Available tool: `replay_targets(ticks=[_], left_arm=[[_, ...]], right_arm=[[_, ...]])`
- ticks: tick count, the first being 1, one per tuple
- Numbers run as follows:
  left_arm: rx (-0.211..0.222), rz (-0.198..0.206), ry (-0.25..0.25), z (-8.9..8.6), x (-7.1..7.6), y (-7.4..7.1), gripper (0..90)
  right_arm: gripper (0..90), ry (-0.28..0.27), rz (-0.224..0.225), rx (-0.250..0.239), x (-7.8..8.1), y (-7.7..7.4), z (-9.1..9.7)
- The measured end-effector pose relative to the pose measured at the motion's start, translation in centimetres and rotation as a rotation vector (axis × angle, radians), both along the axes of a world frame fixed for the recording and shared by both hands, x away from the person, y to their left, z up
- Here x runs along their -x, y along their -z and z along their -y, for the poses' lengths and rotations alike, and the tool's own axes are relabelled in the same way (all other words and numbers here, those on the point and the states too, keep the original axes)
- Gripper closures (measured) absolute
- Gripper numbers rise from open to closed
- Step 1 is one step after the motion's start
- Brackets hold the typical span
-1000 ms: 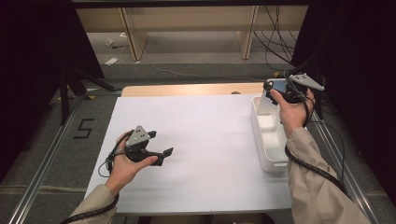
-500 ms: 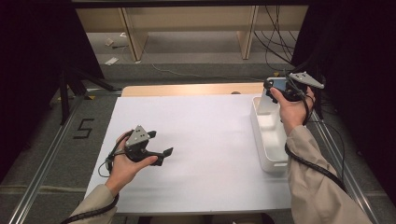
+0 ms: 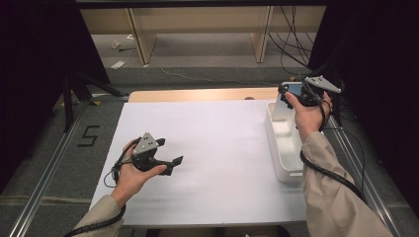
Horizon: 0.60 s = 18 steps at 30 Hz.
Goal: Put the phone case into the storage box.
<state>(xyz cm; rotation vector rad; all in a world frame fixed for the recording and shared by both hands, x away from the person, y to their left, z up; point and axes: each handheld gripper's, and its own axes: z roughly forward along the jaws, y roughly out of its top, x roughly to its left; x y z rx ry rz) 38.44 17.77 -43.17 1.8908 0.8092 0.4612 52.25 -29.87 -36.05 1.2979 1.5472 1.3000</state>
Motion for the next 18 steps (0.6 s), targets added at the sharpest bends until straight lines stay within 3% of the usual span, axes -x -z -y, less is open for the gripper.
replay_targets(ticks=[18], left_arm=[[0.000, 0.000, 0.001, 0.01, -0.01, 0.01, 7.8]], right_arm=[[18.5, 0.009, -0.016, 0.005, -0.62, 0.39, 0.07]])
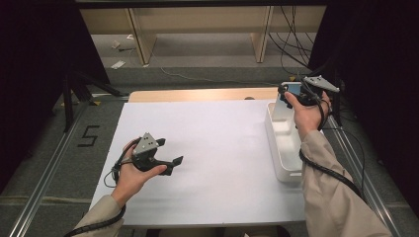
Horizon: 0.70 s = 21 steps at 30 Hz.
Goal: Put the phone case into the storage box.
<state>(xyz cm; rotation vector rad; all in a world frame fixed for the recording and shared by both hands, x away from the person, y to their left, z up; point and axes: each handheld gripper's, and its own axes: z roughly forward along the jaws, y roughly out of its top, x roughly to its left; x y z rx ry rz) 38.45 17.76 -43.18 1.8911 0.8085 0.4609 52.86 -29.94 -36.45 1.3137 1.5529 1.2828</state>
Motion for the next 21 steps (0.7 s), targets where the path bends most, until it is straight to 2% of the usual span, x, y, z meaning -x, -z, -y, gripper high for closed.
replay_targets(ticks=[21], left_arm=[[0.000, 0.000, 0.000, 0.00, -0.01, 0.01, 7.8]], right_arm=[[18.5, 0.001, -0.009, 0.006, -0.57, 0.06, -0.20]])
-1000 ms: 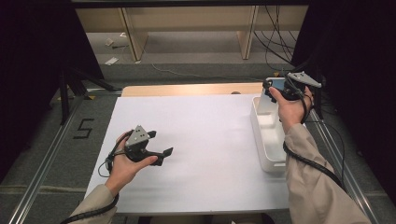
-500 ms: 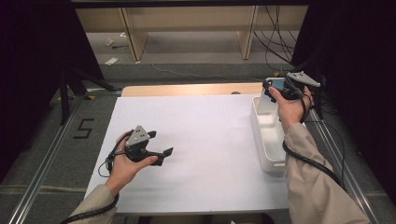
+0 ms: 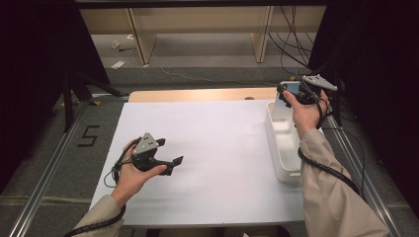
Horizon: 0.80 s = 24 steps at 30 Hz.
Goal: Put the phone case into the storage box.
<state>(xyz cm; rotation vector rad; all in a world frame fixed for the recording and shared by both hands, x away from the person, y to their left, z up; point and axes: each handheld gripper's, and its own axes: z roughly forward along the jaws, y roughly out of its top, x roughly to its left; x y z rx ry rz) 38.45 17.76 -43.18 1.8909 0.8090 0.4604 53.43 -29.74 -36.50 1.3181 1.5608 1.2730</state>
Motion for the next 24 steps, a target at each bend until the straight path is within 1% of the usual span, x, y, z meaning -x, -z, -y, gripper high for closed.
replay_targets(ticks=[5, 24], left_arm=[[0.000, 0.000, 0.000, -0.01, 0.00, -0.01, 7.8], [0.000, 0.000, -0.001, -0.02, -0.01, 0.00, 7.9]], right_arm=[[18.5, 0.002, 0.002, 0.003, -0.17, 0.06, 0.05], [18.5, 0.012, -0.014, 0.006, -0.75, 0.43, 0.14]])
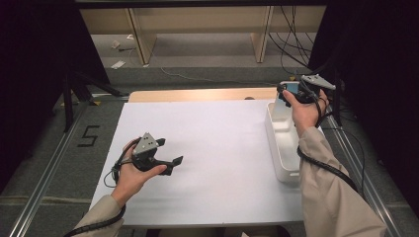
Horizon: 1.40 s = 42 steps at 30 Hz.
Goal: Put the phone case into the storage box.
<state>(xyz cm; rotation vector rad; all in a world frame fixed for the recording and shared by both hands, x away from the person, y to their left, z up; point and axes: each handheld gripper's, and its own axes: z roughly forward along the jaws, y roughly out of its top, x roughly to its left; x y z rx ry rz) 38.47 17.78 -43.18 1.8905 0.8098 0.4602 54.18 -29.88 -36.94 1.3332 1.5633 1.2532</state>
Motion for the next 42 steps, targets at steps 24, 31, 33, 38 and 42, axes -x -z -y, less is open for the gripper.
replay_targets(ticks=[24, 31, 33, 38, 42], left_arm=[[0.001, -0.002, 0.001, 0.0, 0.0, 0.0, 7.9], [0.002, -0.002, 0.001, 0.0, 0.0, 0.0, 7.9], [0.002, -0.002, 0.001, 0.0, 0.0, 0.0, 7.9], [0.002, -0.001, 0.000, 0.0, 0.0, 0.0, 8.0], [0.002, -0.001, 0.000, 0.0, 0.0, 0.0, 8.0]], right_arm=[[18.5, -0.002, -0.021, 0.009, -0.5, 0.9, -0.2], [18.5, 0.000, -0.030, 0.015, -0.6, 1.2, -0.3], [18.5, 0.002, -0.031, 0.017, -0.7, 1.2, -0.2], [18.5, 0.004, -0.034, 0.019, -0.8, 1.3, -0.2], [18.5, 0.009, -0.035, 0.025, -0.9, 1.4, -0.1]])
